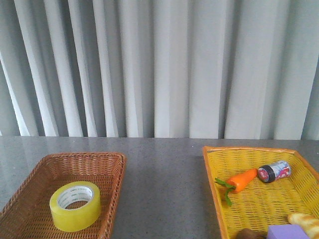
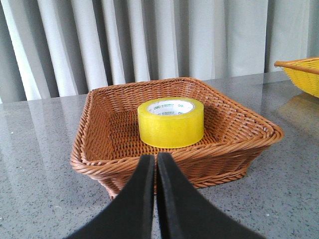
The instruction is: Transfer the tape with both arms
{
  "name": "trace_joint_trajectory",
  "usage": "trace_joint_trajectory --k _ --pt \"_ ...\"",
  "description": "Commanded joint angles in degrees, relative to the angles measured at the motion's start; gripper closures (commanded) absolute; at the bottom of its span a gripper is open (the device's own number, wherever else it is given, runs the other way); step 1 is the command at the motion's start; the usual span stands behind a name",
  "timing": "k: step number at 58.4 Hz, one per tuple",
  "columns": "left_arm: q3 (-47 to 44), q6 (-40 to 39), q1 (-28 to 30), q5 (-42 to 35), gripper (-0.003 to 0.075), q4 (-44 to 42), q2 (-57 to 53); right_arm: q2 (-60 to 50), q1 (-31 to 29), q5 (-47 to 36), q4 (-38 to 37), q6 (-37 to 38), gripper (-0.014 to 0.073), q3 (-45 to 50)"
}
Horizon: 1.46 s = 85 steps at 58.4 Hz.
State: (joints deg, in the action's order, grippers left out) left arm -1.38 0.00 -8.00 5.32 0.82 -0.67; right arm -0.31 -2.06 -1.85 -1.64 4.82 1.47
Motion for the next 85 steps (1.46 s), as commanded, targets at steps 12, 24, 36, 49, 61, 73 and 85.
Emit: trace_joint_trajectory --k 12,24,36,49,61,73,85 --pt "0.42 -0.4 0.01 -4.19 0.0727 0.6 -0.89 -1.02 -0.41 4.73 3.44 -7.52 0.0598 0.31" --pt "0.42 -0.4 0.01 -4.19 0.0727 0.6 -0.89 -1.02 -0.41 5.32 1.24 -3.35 0.0598 0.31" --pt "0.42 -0.4 0.01 -4.19 0.0727 0.6 -0.89 -0.91 -0.41 5.72 1.14 -2.78 0.0598 0.31" --pt "0.42 -0.4 0.01 -4.19 0.0727 0.6 -0.89 -0.91 -0.41 5.67 1.14 -2.78 0.0598 0.31" --pt "0.42 -0.4 0.01 -4.19 0.0727 0.6 -0.89 -0.91 -0.41 5.67 1.14 -2.78 0.0598 0.31" --pt "0.42 -0.4 0.01 -4.19 0.0727 0.6 -0.89 -0.91 -0.36 5.66 1.19 -2.84 0.0598 0.31" --pt "0.42 -0.4 0.01 -4.19 0.0727 0.6 -0.89 -0.91 -0.36 5.66 1.19 -2.84 0.0598 0.31"
